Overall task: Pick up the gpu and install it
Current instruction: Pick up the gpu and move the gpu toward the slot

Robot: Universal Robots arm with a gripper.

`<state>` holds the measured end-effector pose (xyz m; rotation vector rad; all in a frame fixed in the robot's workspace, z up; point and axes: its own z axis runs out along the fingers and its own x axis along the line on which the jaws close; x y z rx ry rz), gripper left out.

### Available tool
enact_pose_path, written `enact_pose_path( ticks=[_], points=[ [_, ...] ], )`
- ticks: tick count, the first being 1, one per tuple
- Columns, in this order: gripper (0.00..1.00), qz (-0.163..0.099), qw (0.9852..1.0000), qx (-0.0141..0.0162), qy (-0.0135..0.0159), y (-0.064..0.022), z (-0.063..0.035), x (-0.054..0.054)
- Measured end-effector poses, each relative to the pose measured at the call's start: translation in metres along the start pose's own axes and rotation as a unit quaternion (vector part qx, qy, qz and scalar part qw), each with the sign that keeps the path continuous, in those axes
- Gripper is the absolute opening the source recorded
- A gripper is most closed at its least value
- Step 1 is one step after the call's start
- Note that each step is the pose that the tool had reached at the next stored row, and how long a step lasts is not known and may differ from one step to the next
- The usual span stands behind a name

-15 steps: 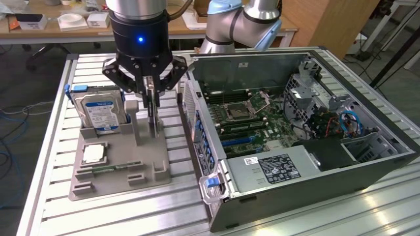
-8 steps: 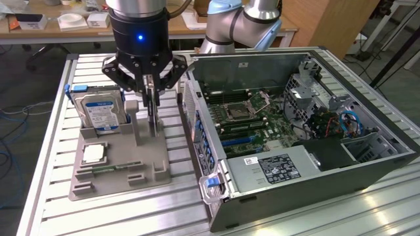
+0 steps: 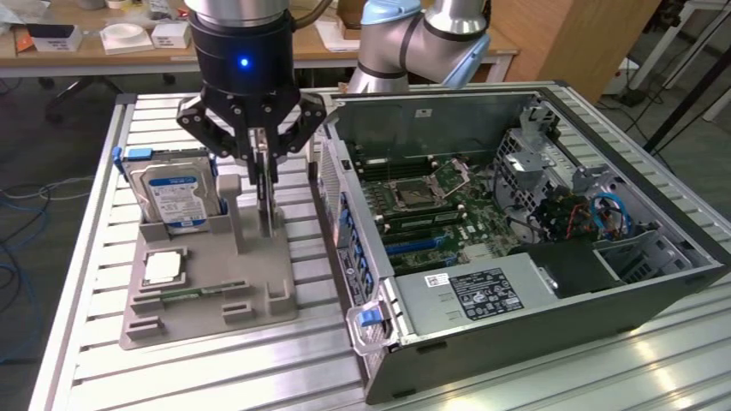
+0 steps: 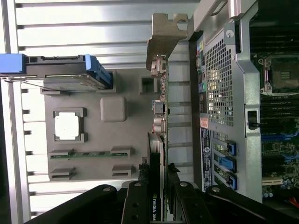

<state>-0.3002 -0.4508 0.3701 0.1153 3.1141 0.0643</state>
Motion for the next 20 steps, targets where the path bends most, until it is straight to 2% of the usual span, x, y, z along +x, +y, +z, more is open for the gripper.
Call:
enact_pose_path(
  ticks=[20],
  points=[
    [0.26, 0.000, 1.0000, 0.0000, 0.0000, 0.0002, -0.0049, -0.0001]
  ],
)
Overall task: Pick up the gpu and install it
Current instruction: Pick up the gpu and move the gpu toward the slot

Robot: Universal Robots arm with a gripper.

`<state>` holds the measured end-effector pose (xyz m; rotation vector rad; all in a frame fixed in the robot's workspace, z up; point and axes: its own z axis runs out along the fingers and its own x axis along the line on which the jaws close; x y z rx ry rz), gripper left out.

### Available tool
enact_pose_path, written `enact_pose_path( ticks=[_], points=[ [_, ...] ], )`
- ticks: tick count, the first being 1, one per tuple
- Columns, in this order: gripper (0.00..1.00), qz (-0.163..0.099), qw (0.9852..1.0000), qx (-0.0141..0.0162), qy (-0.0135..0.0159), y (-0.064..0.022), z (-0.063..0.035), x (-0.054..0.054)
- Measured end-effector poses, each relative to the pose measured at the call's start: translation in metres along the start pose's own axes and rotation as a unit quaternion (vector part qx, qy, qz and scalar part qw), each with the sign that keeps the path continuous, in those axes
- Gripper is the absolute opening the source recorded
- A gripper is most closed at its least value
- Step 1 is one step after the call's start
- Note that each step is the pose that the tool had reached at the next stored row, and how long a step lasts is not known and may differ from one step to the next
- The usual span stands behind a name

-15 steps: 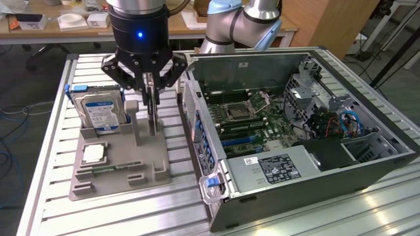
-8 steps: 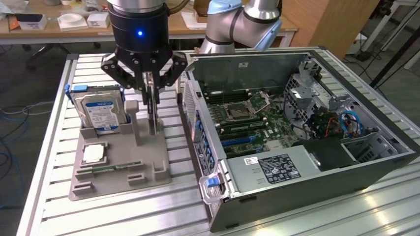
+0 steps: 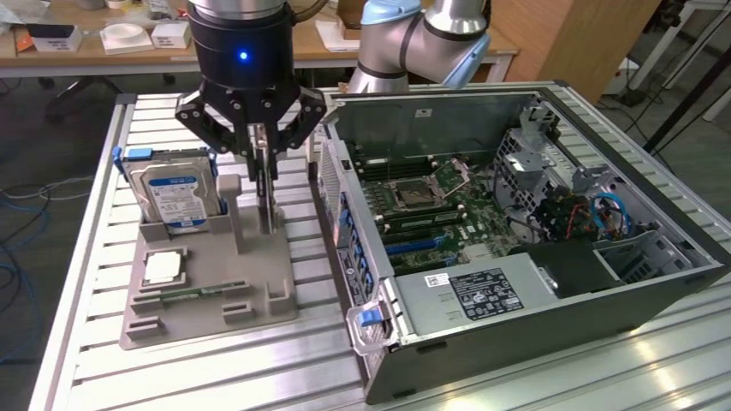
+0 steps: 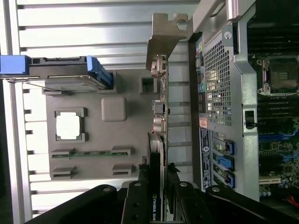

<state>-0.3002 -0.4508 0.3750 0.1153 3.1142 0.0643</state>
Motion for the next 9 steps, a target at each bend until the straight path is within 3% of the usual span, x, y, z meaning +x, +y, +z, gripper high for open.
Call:
enact_pose_path(
  ticks=[9],
  points=[
    [0.26, 0.000, 1.0000, 0.0000, 0.0000, 0.0001, -0.0024, -0.0001]
  ],
)
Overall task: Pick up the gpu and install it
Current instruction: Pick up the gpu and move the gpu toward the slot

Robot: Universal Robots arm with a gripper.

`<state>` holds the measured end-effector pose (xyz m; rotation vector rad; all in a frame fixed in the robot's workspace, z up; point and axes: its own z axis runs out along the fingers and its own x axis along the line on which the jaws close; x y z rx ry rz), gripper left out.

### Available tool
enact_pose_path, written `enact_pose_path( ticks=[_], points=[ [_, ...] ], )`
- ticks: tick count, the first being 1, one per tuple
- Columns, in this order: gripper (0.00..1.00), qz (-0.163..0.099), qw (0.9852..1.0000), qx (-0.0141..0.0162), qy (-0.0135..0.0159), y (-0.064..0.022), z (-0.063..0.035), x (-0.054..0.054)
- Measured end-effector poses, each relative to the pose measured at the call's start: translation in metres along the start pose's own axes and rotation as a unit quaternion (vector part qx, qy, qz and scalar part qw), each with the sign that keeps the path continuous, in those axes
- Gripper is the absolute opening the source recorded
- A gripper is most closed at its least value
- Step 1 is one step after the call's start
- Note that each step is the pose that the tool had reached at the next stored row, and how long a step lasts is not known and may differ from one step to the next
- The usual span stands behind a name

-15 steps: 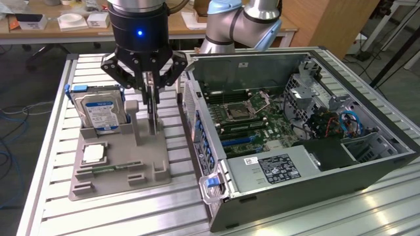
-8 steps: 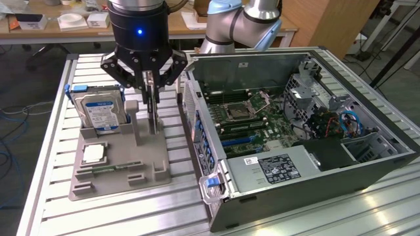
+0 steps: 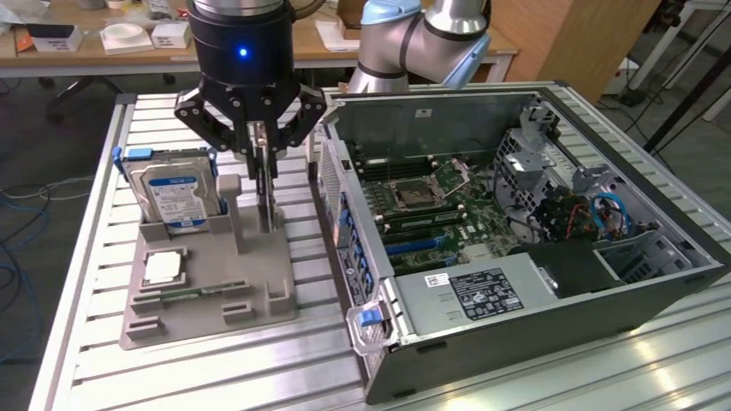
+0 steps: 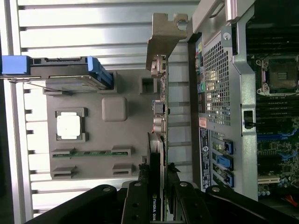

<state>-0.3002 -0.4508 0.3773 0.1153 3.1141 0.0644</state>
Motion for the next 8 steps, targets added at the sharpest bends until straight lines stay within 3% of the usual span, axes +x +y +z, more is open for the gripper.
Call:
enact_pose_path(
  ticks=[8],
  points=[
    [0.26, 0.000, 1.0000, 0.0000, 0.0000, 0.0000, -0.0010, 0.0000]
  ],
)
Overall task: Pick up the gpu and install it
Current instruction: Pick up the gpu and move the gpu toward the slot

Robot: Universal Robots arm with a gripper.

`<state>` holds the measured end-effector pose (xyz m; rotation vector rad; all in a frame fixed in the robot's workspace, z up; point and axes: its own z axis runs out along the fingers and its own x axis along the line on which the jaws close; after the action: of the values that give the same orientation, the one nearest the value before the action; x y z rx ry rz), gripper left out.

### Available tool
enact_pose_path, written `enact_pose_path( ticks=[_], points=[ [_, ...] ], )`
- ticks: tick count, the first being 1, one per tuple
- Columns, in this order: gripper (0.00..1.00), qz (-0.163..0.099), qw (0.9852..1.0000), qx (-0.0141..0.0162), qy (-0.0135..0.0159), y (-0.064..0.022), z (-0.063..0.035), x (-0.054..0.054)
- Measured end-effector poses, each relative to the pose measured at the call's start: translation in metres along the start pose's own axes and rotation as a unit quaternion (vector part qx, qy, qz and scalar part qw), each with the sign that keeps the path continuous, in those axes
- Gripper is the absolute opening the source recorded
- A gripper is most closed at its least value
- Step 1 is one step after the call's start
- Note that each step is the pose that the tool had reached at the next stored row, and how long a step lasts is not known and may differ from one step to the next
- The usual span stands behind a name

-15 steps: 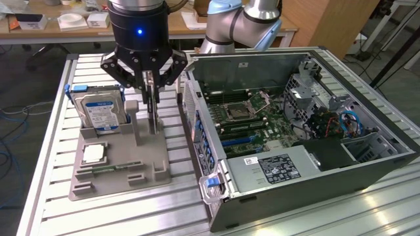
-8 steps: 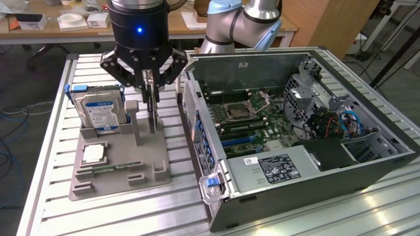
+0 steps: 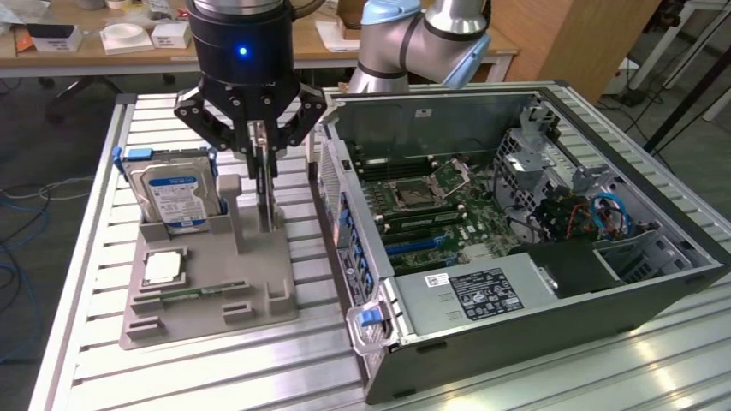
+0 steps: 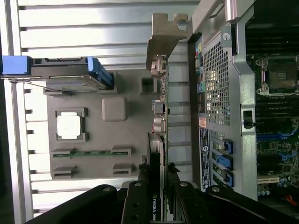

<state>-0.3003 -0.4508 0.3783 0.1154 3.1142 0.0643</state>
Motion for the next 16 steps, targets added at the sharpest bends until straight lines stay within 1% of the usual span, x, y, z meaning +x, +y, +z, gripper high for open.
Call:
enact_pose_path(
  ticks=[5, 13, 16],
  points=[
    [0.26, 0.000, 1.0000, 0.0000, 0.0001, 0.0003, -0.0058, 0.000],
    [0.26, 0.000, 1.0000, 0.0000, 0.0000, 0.0009, -0.0214, -0.001],
    [0.26, 0.000, 1.0000, -0.0001, 0.0000, 0.0010, -0.0249, -0.001]
  ],
)
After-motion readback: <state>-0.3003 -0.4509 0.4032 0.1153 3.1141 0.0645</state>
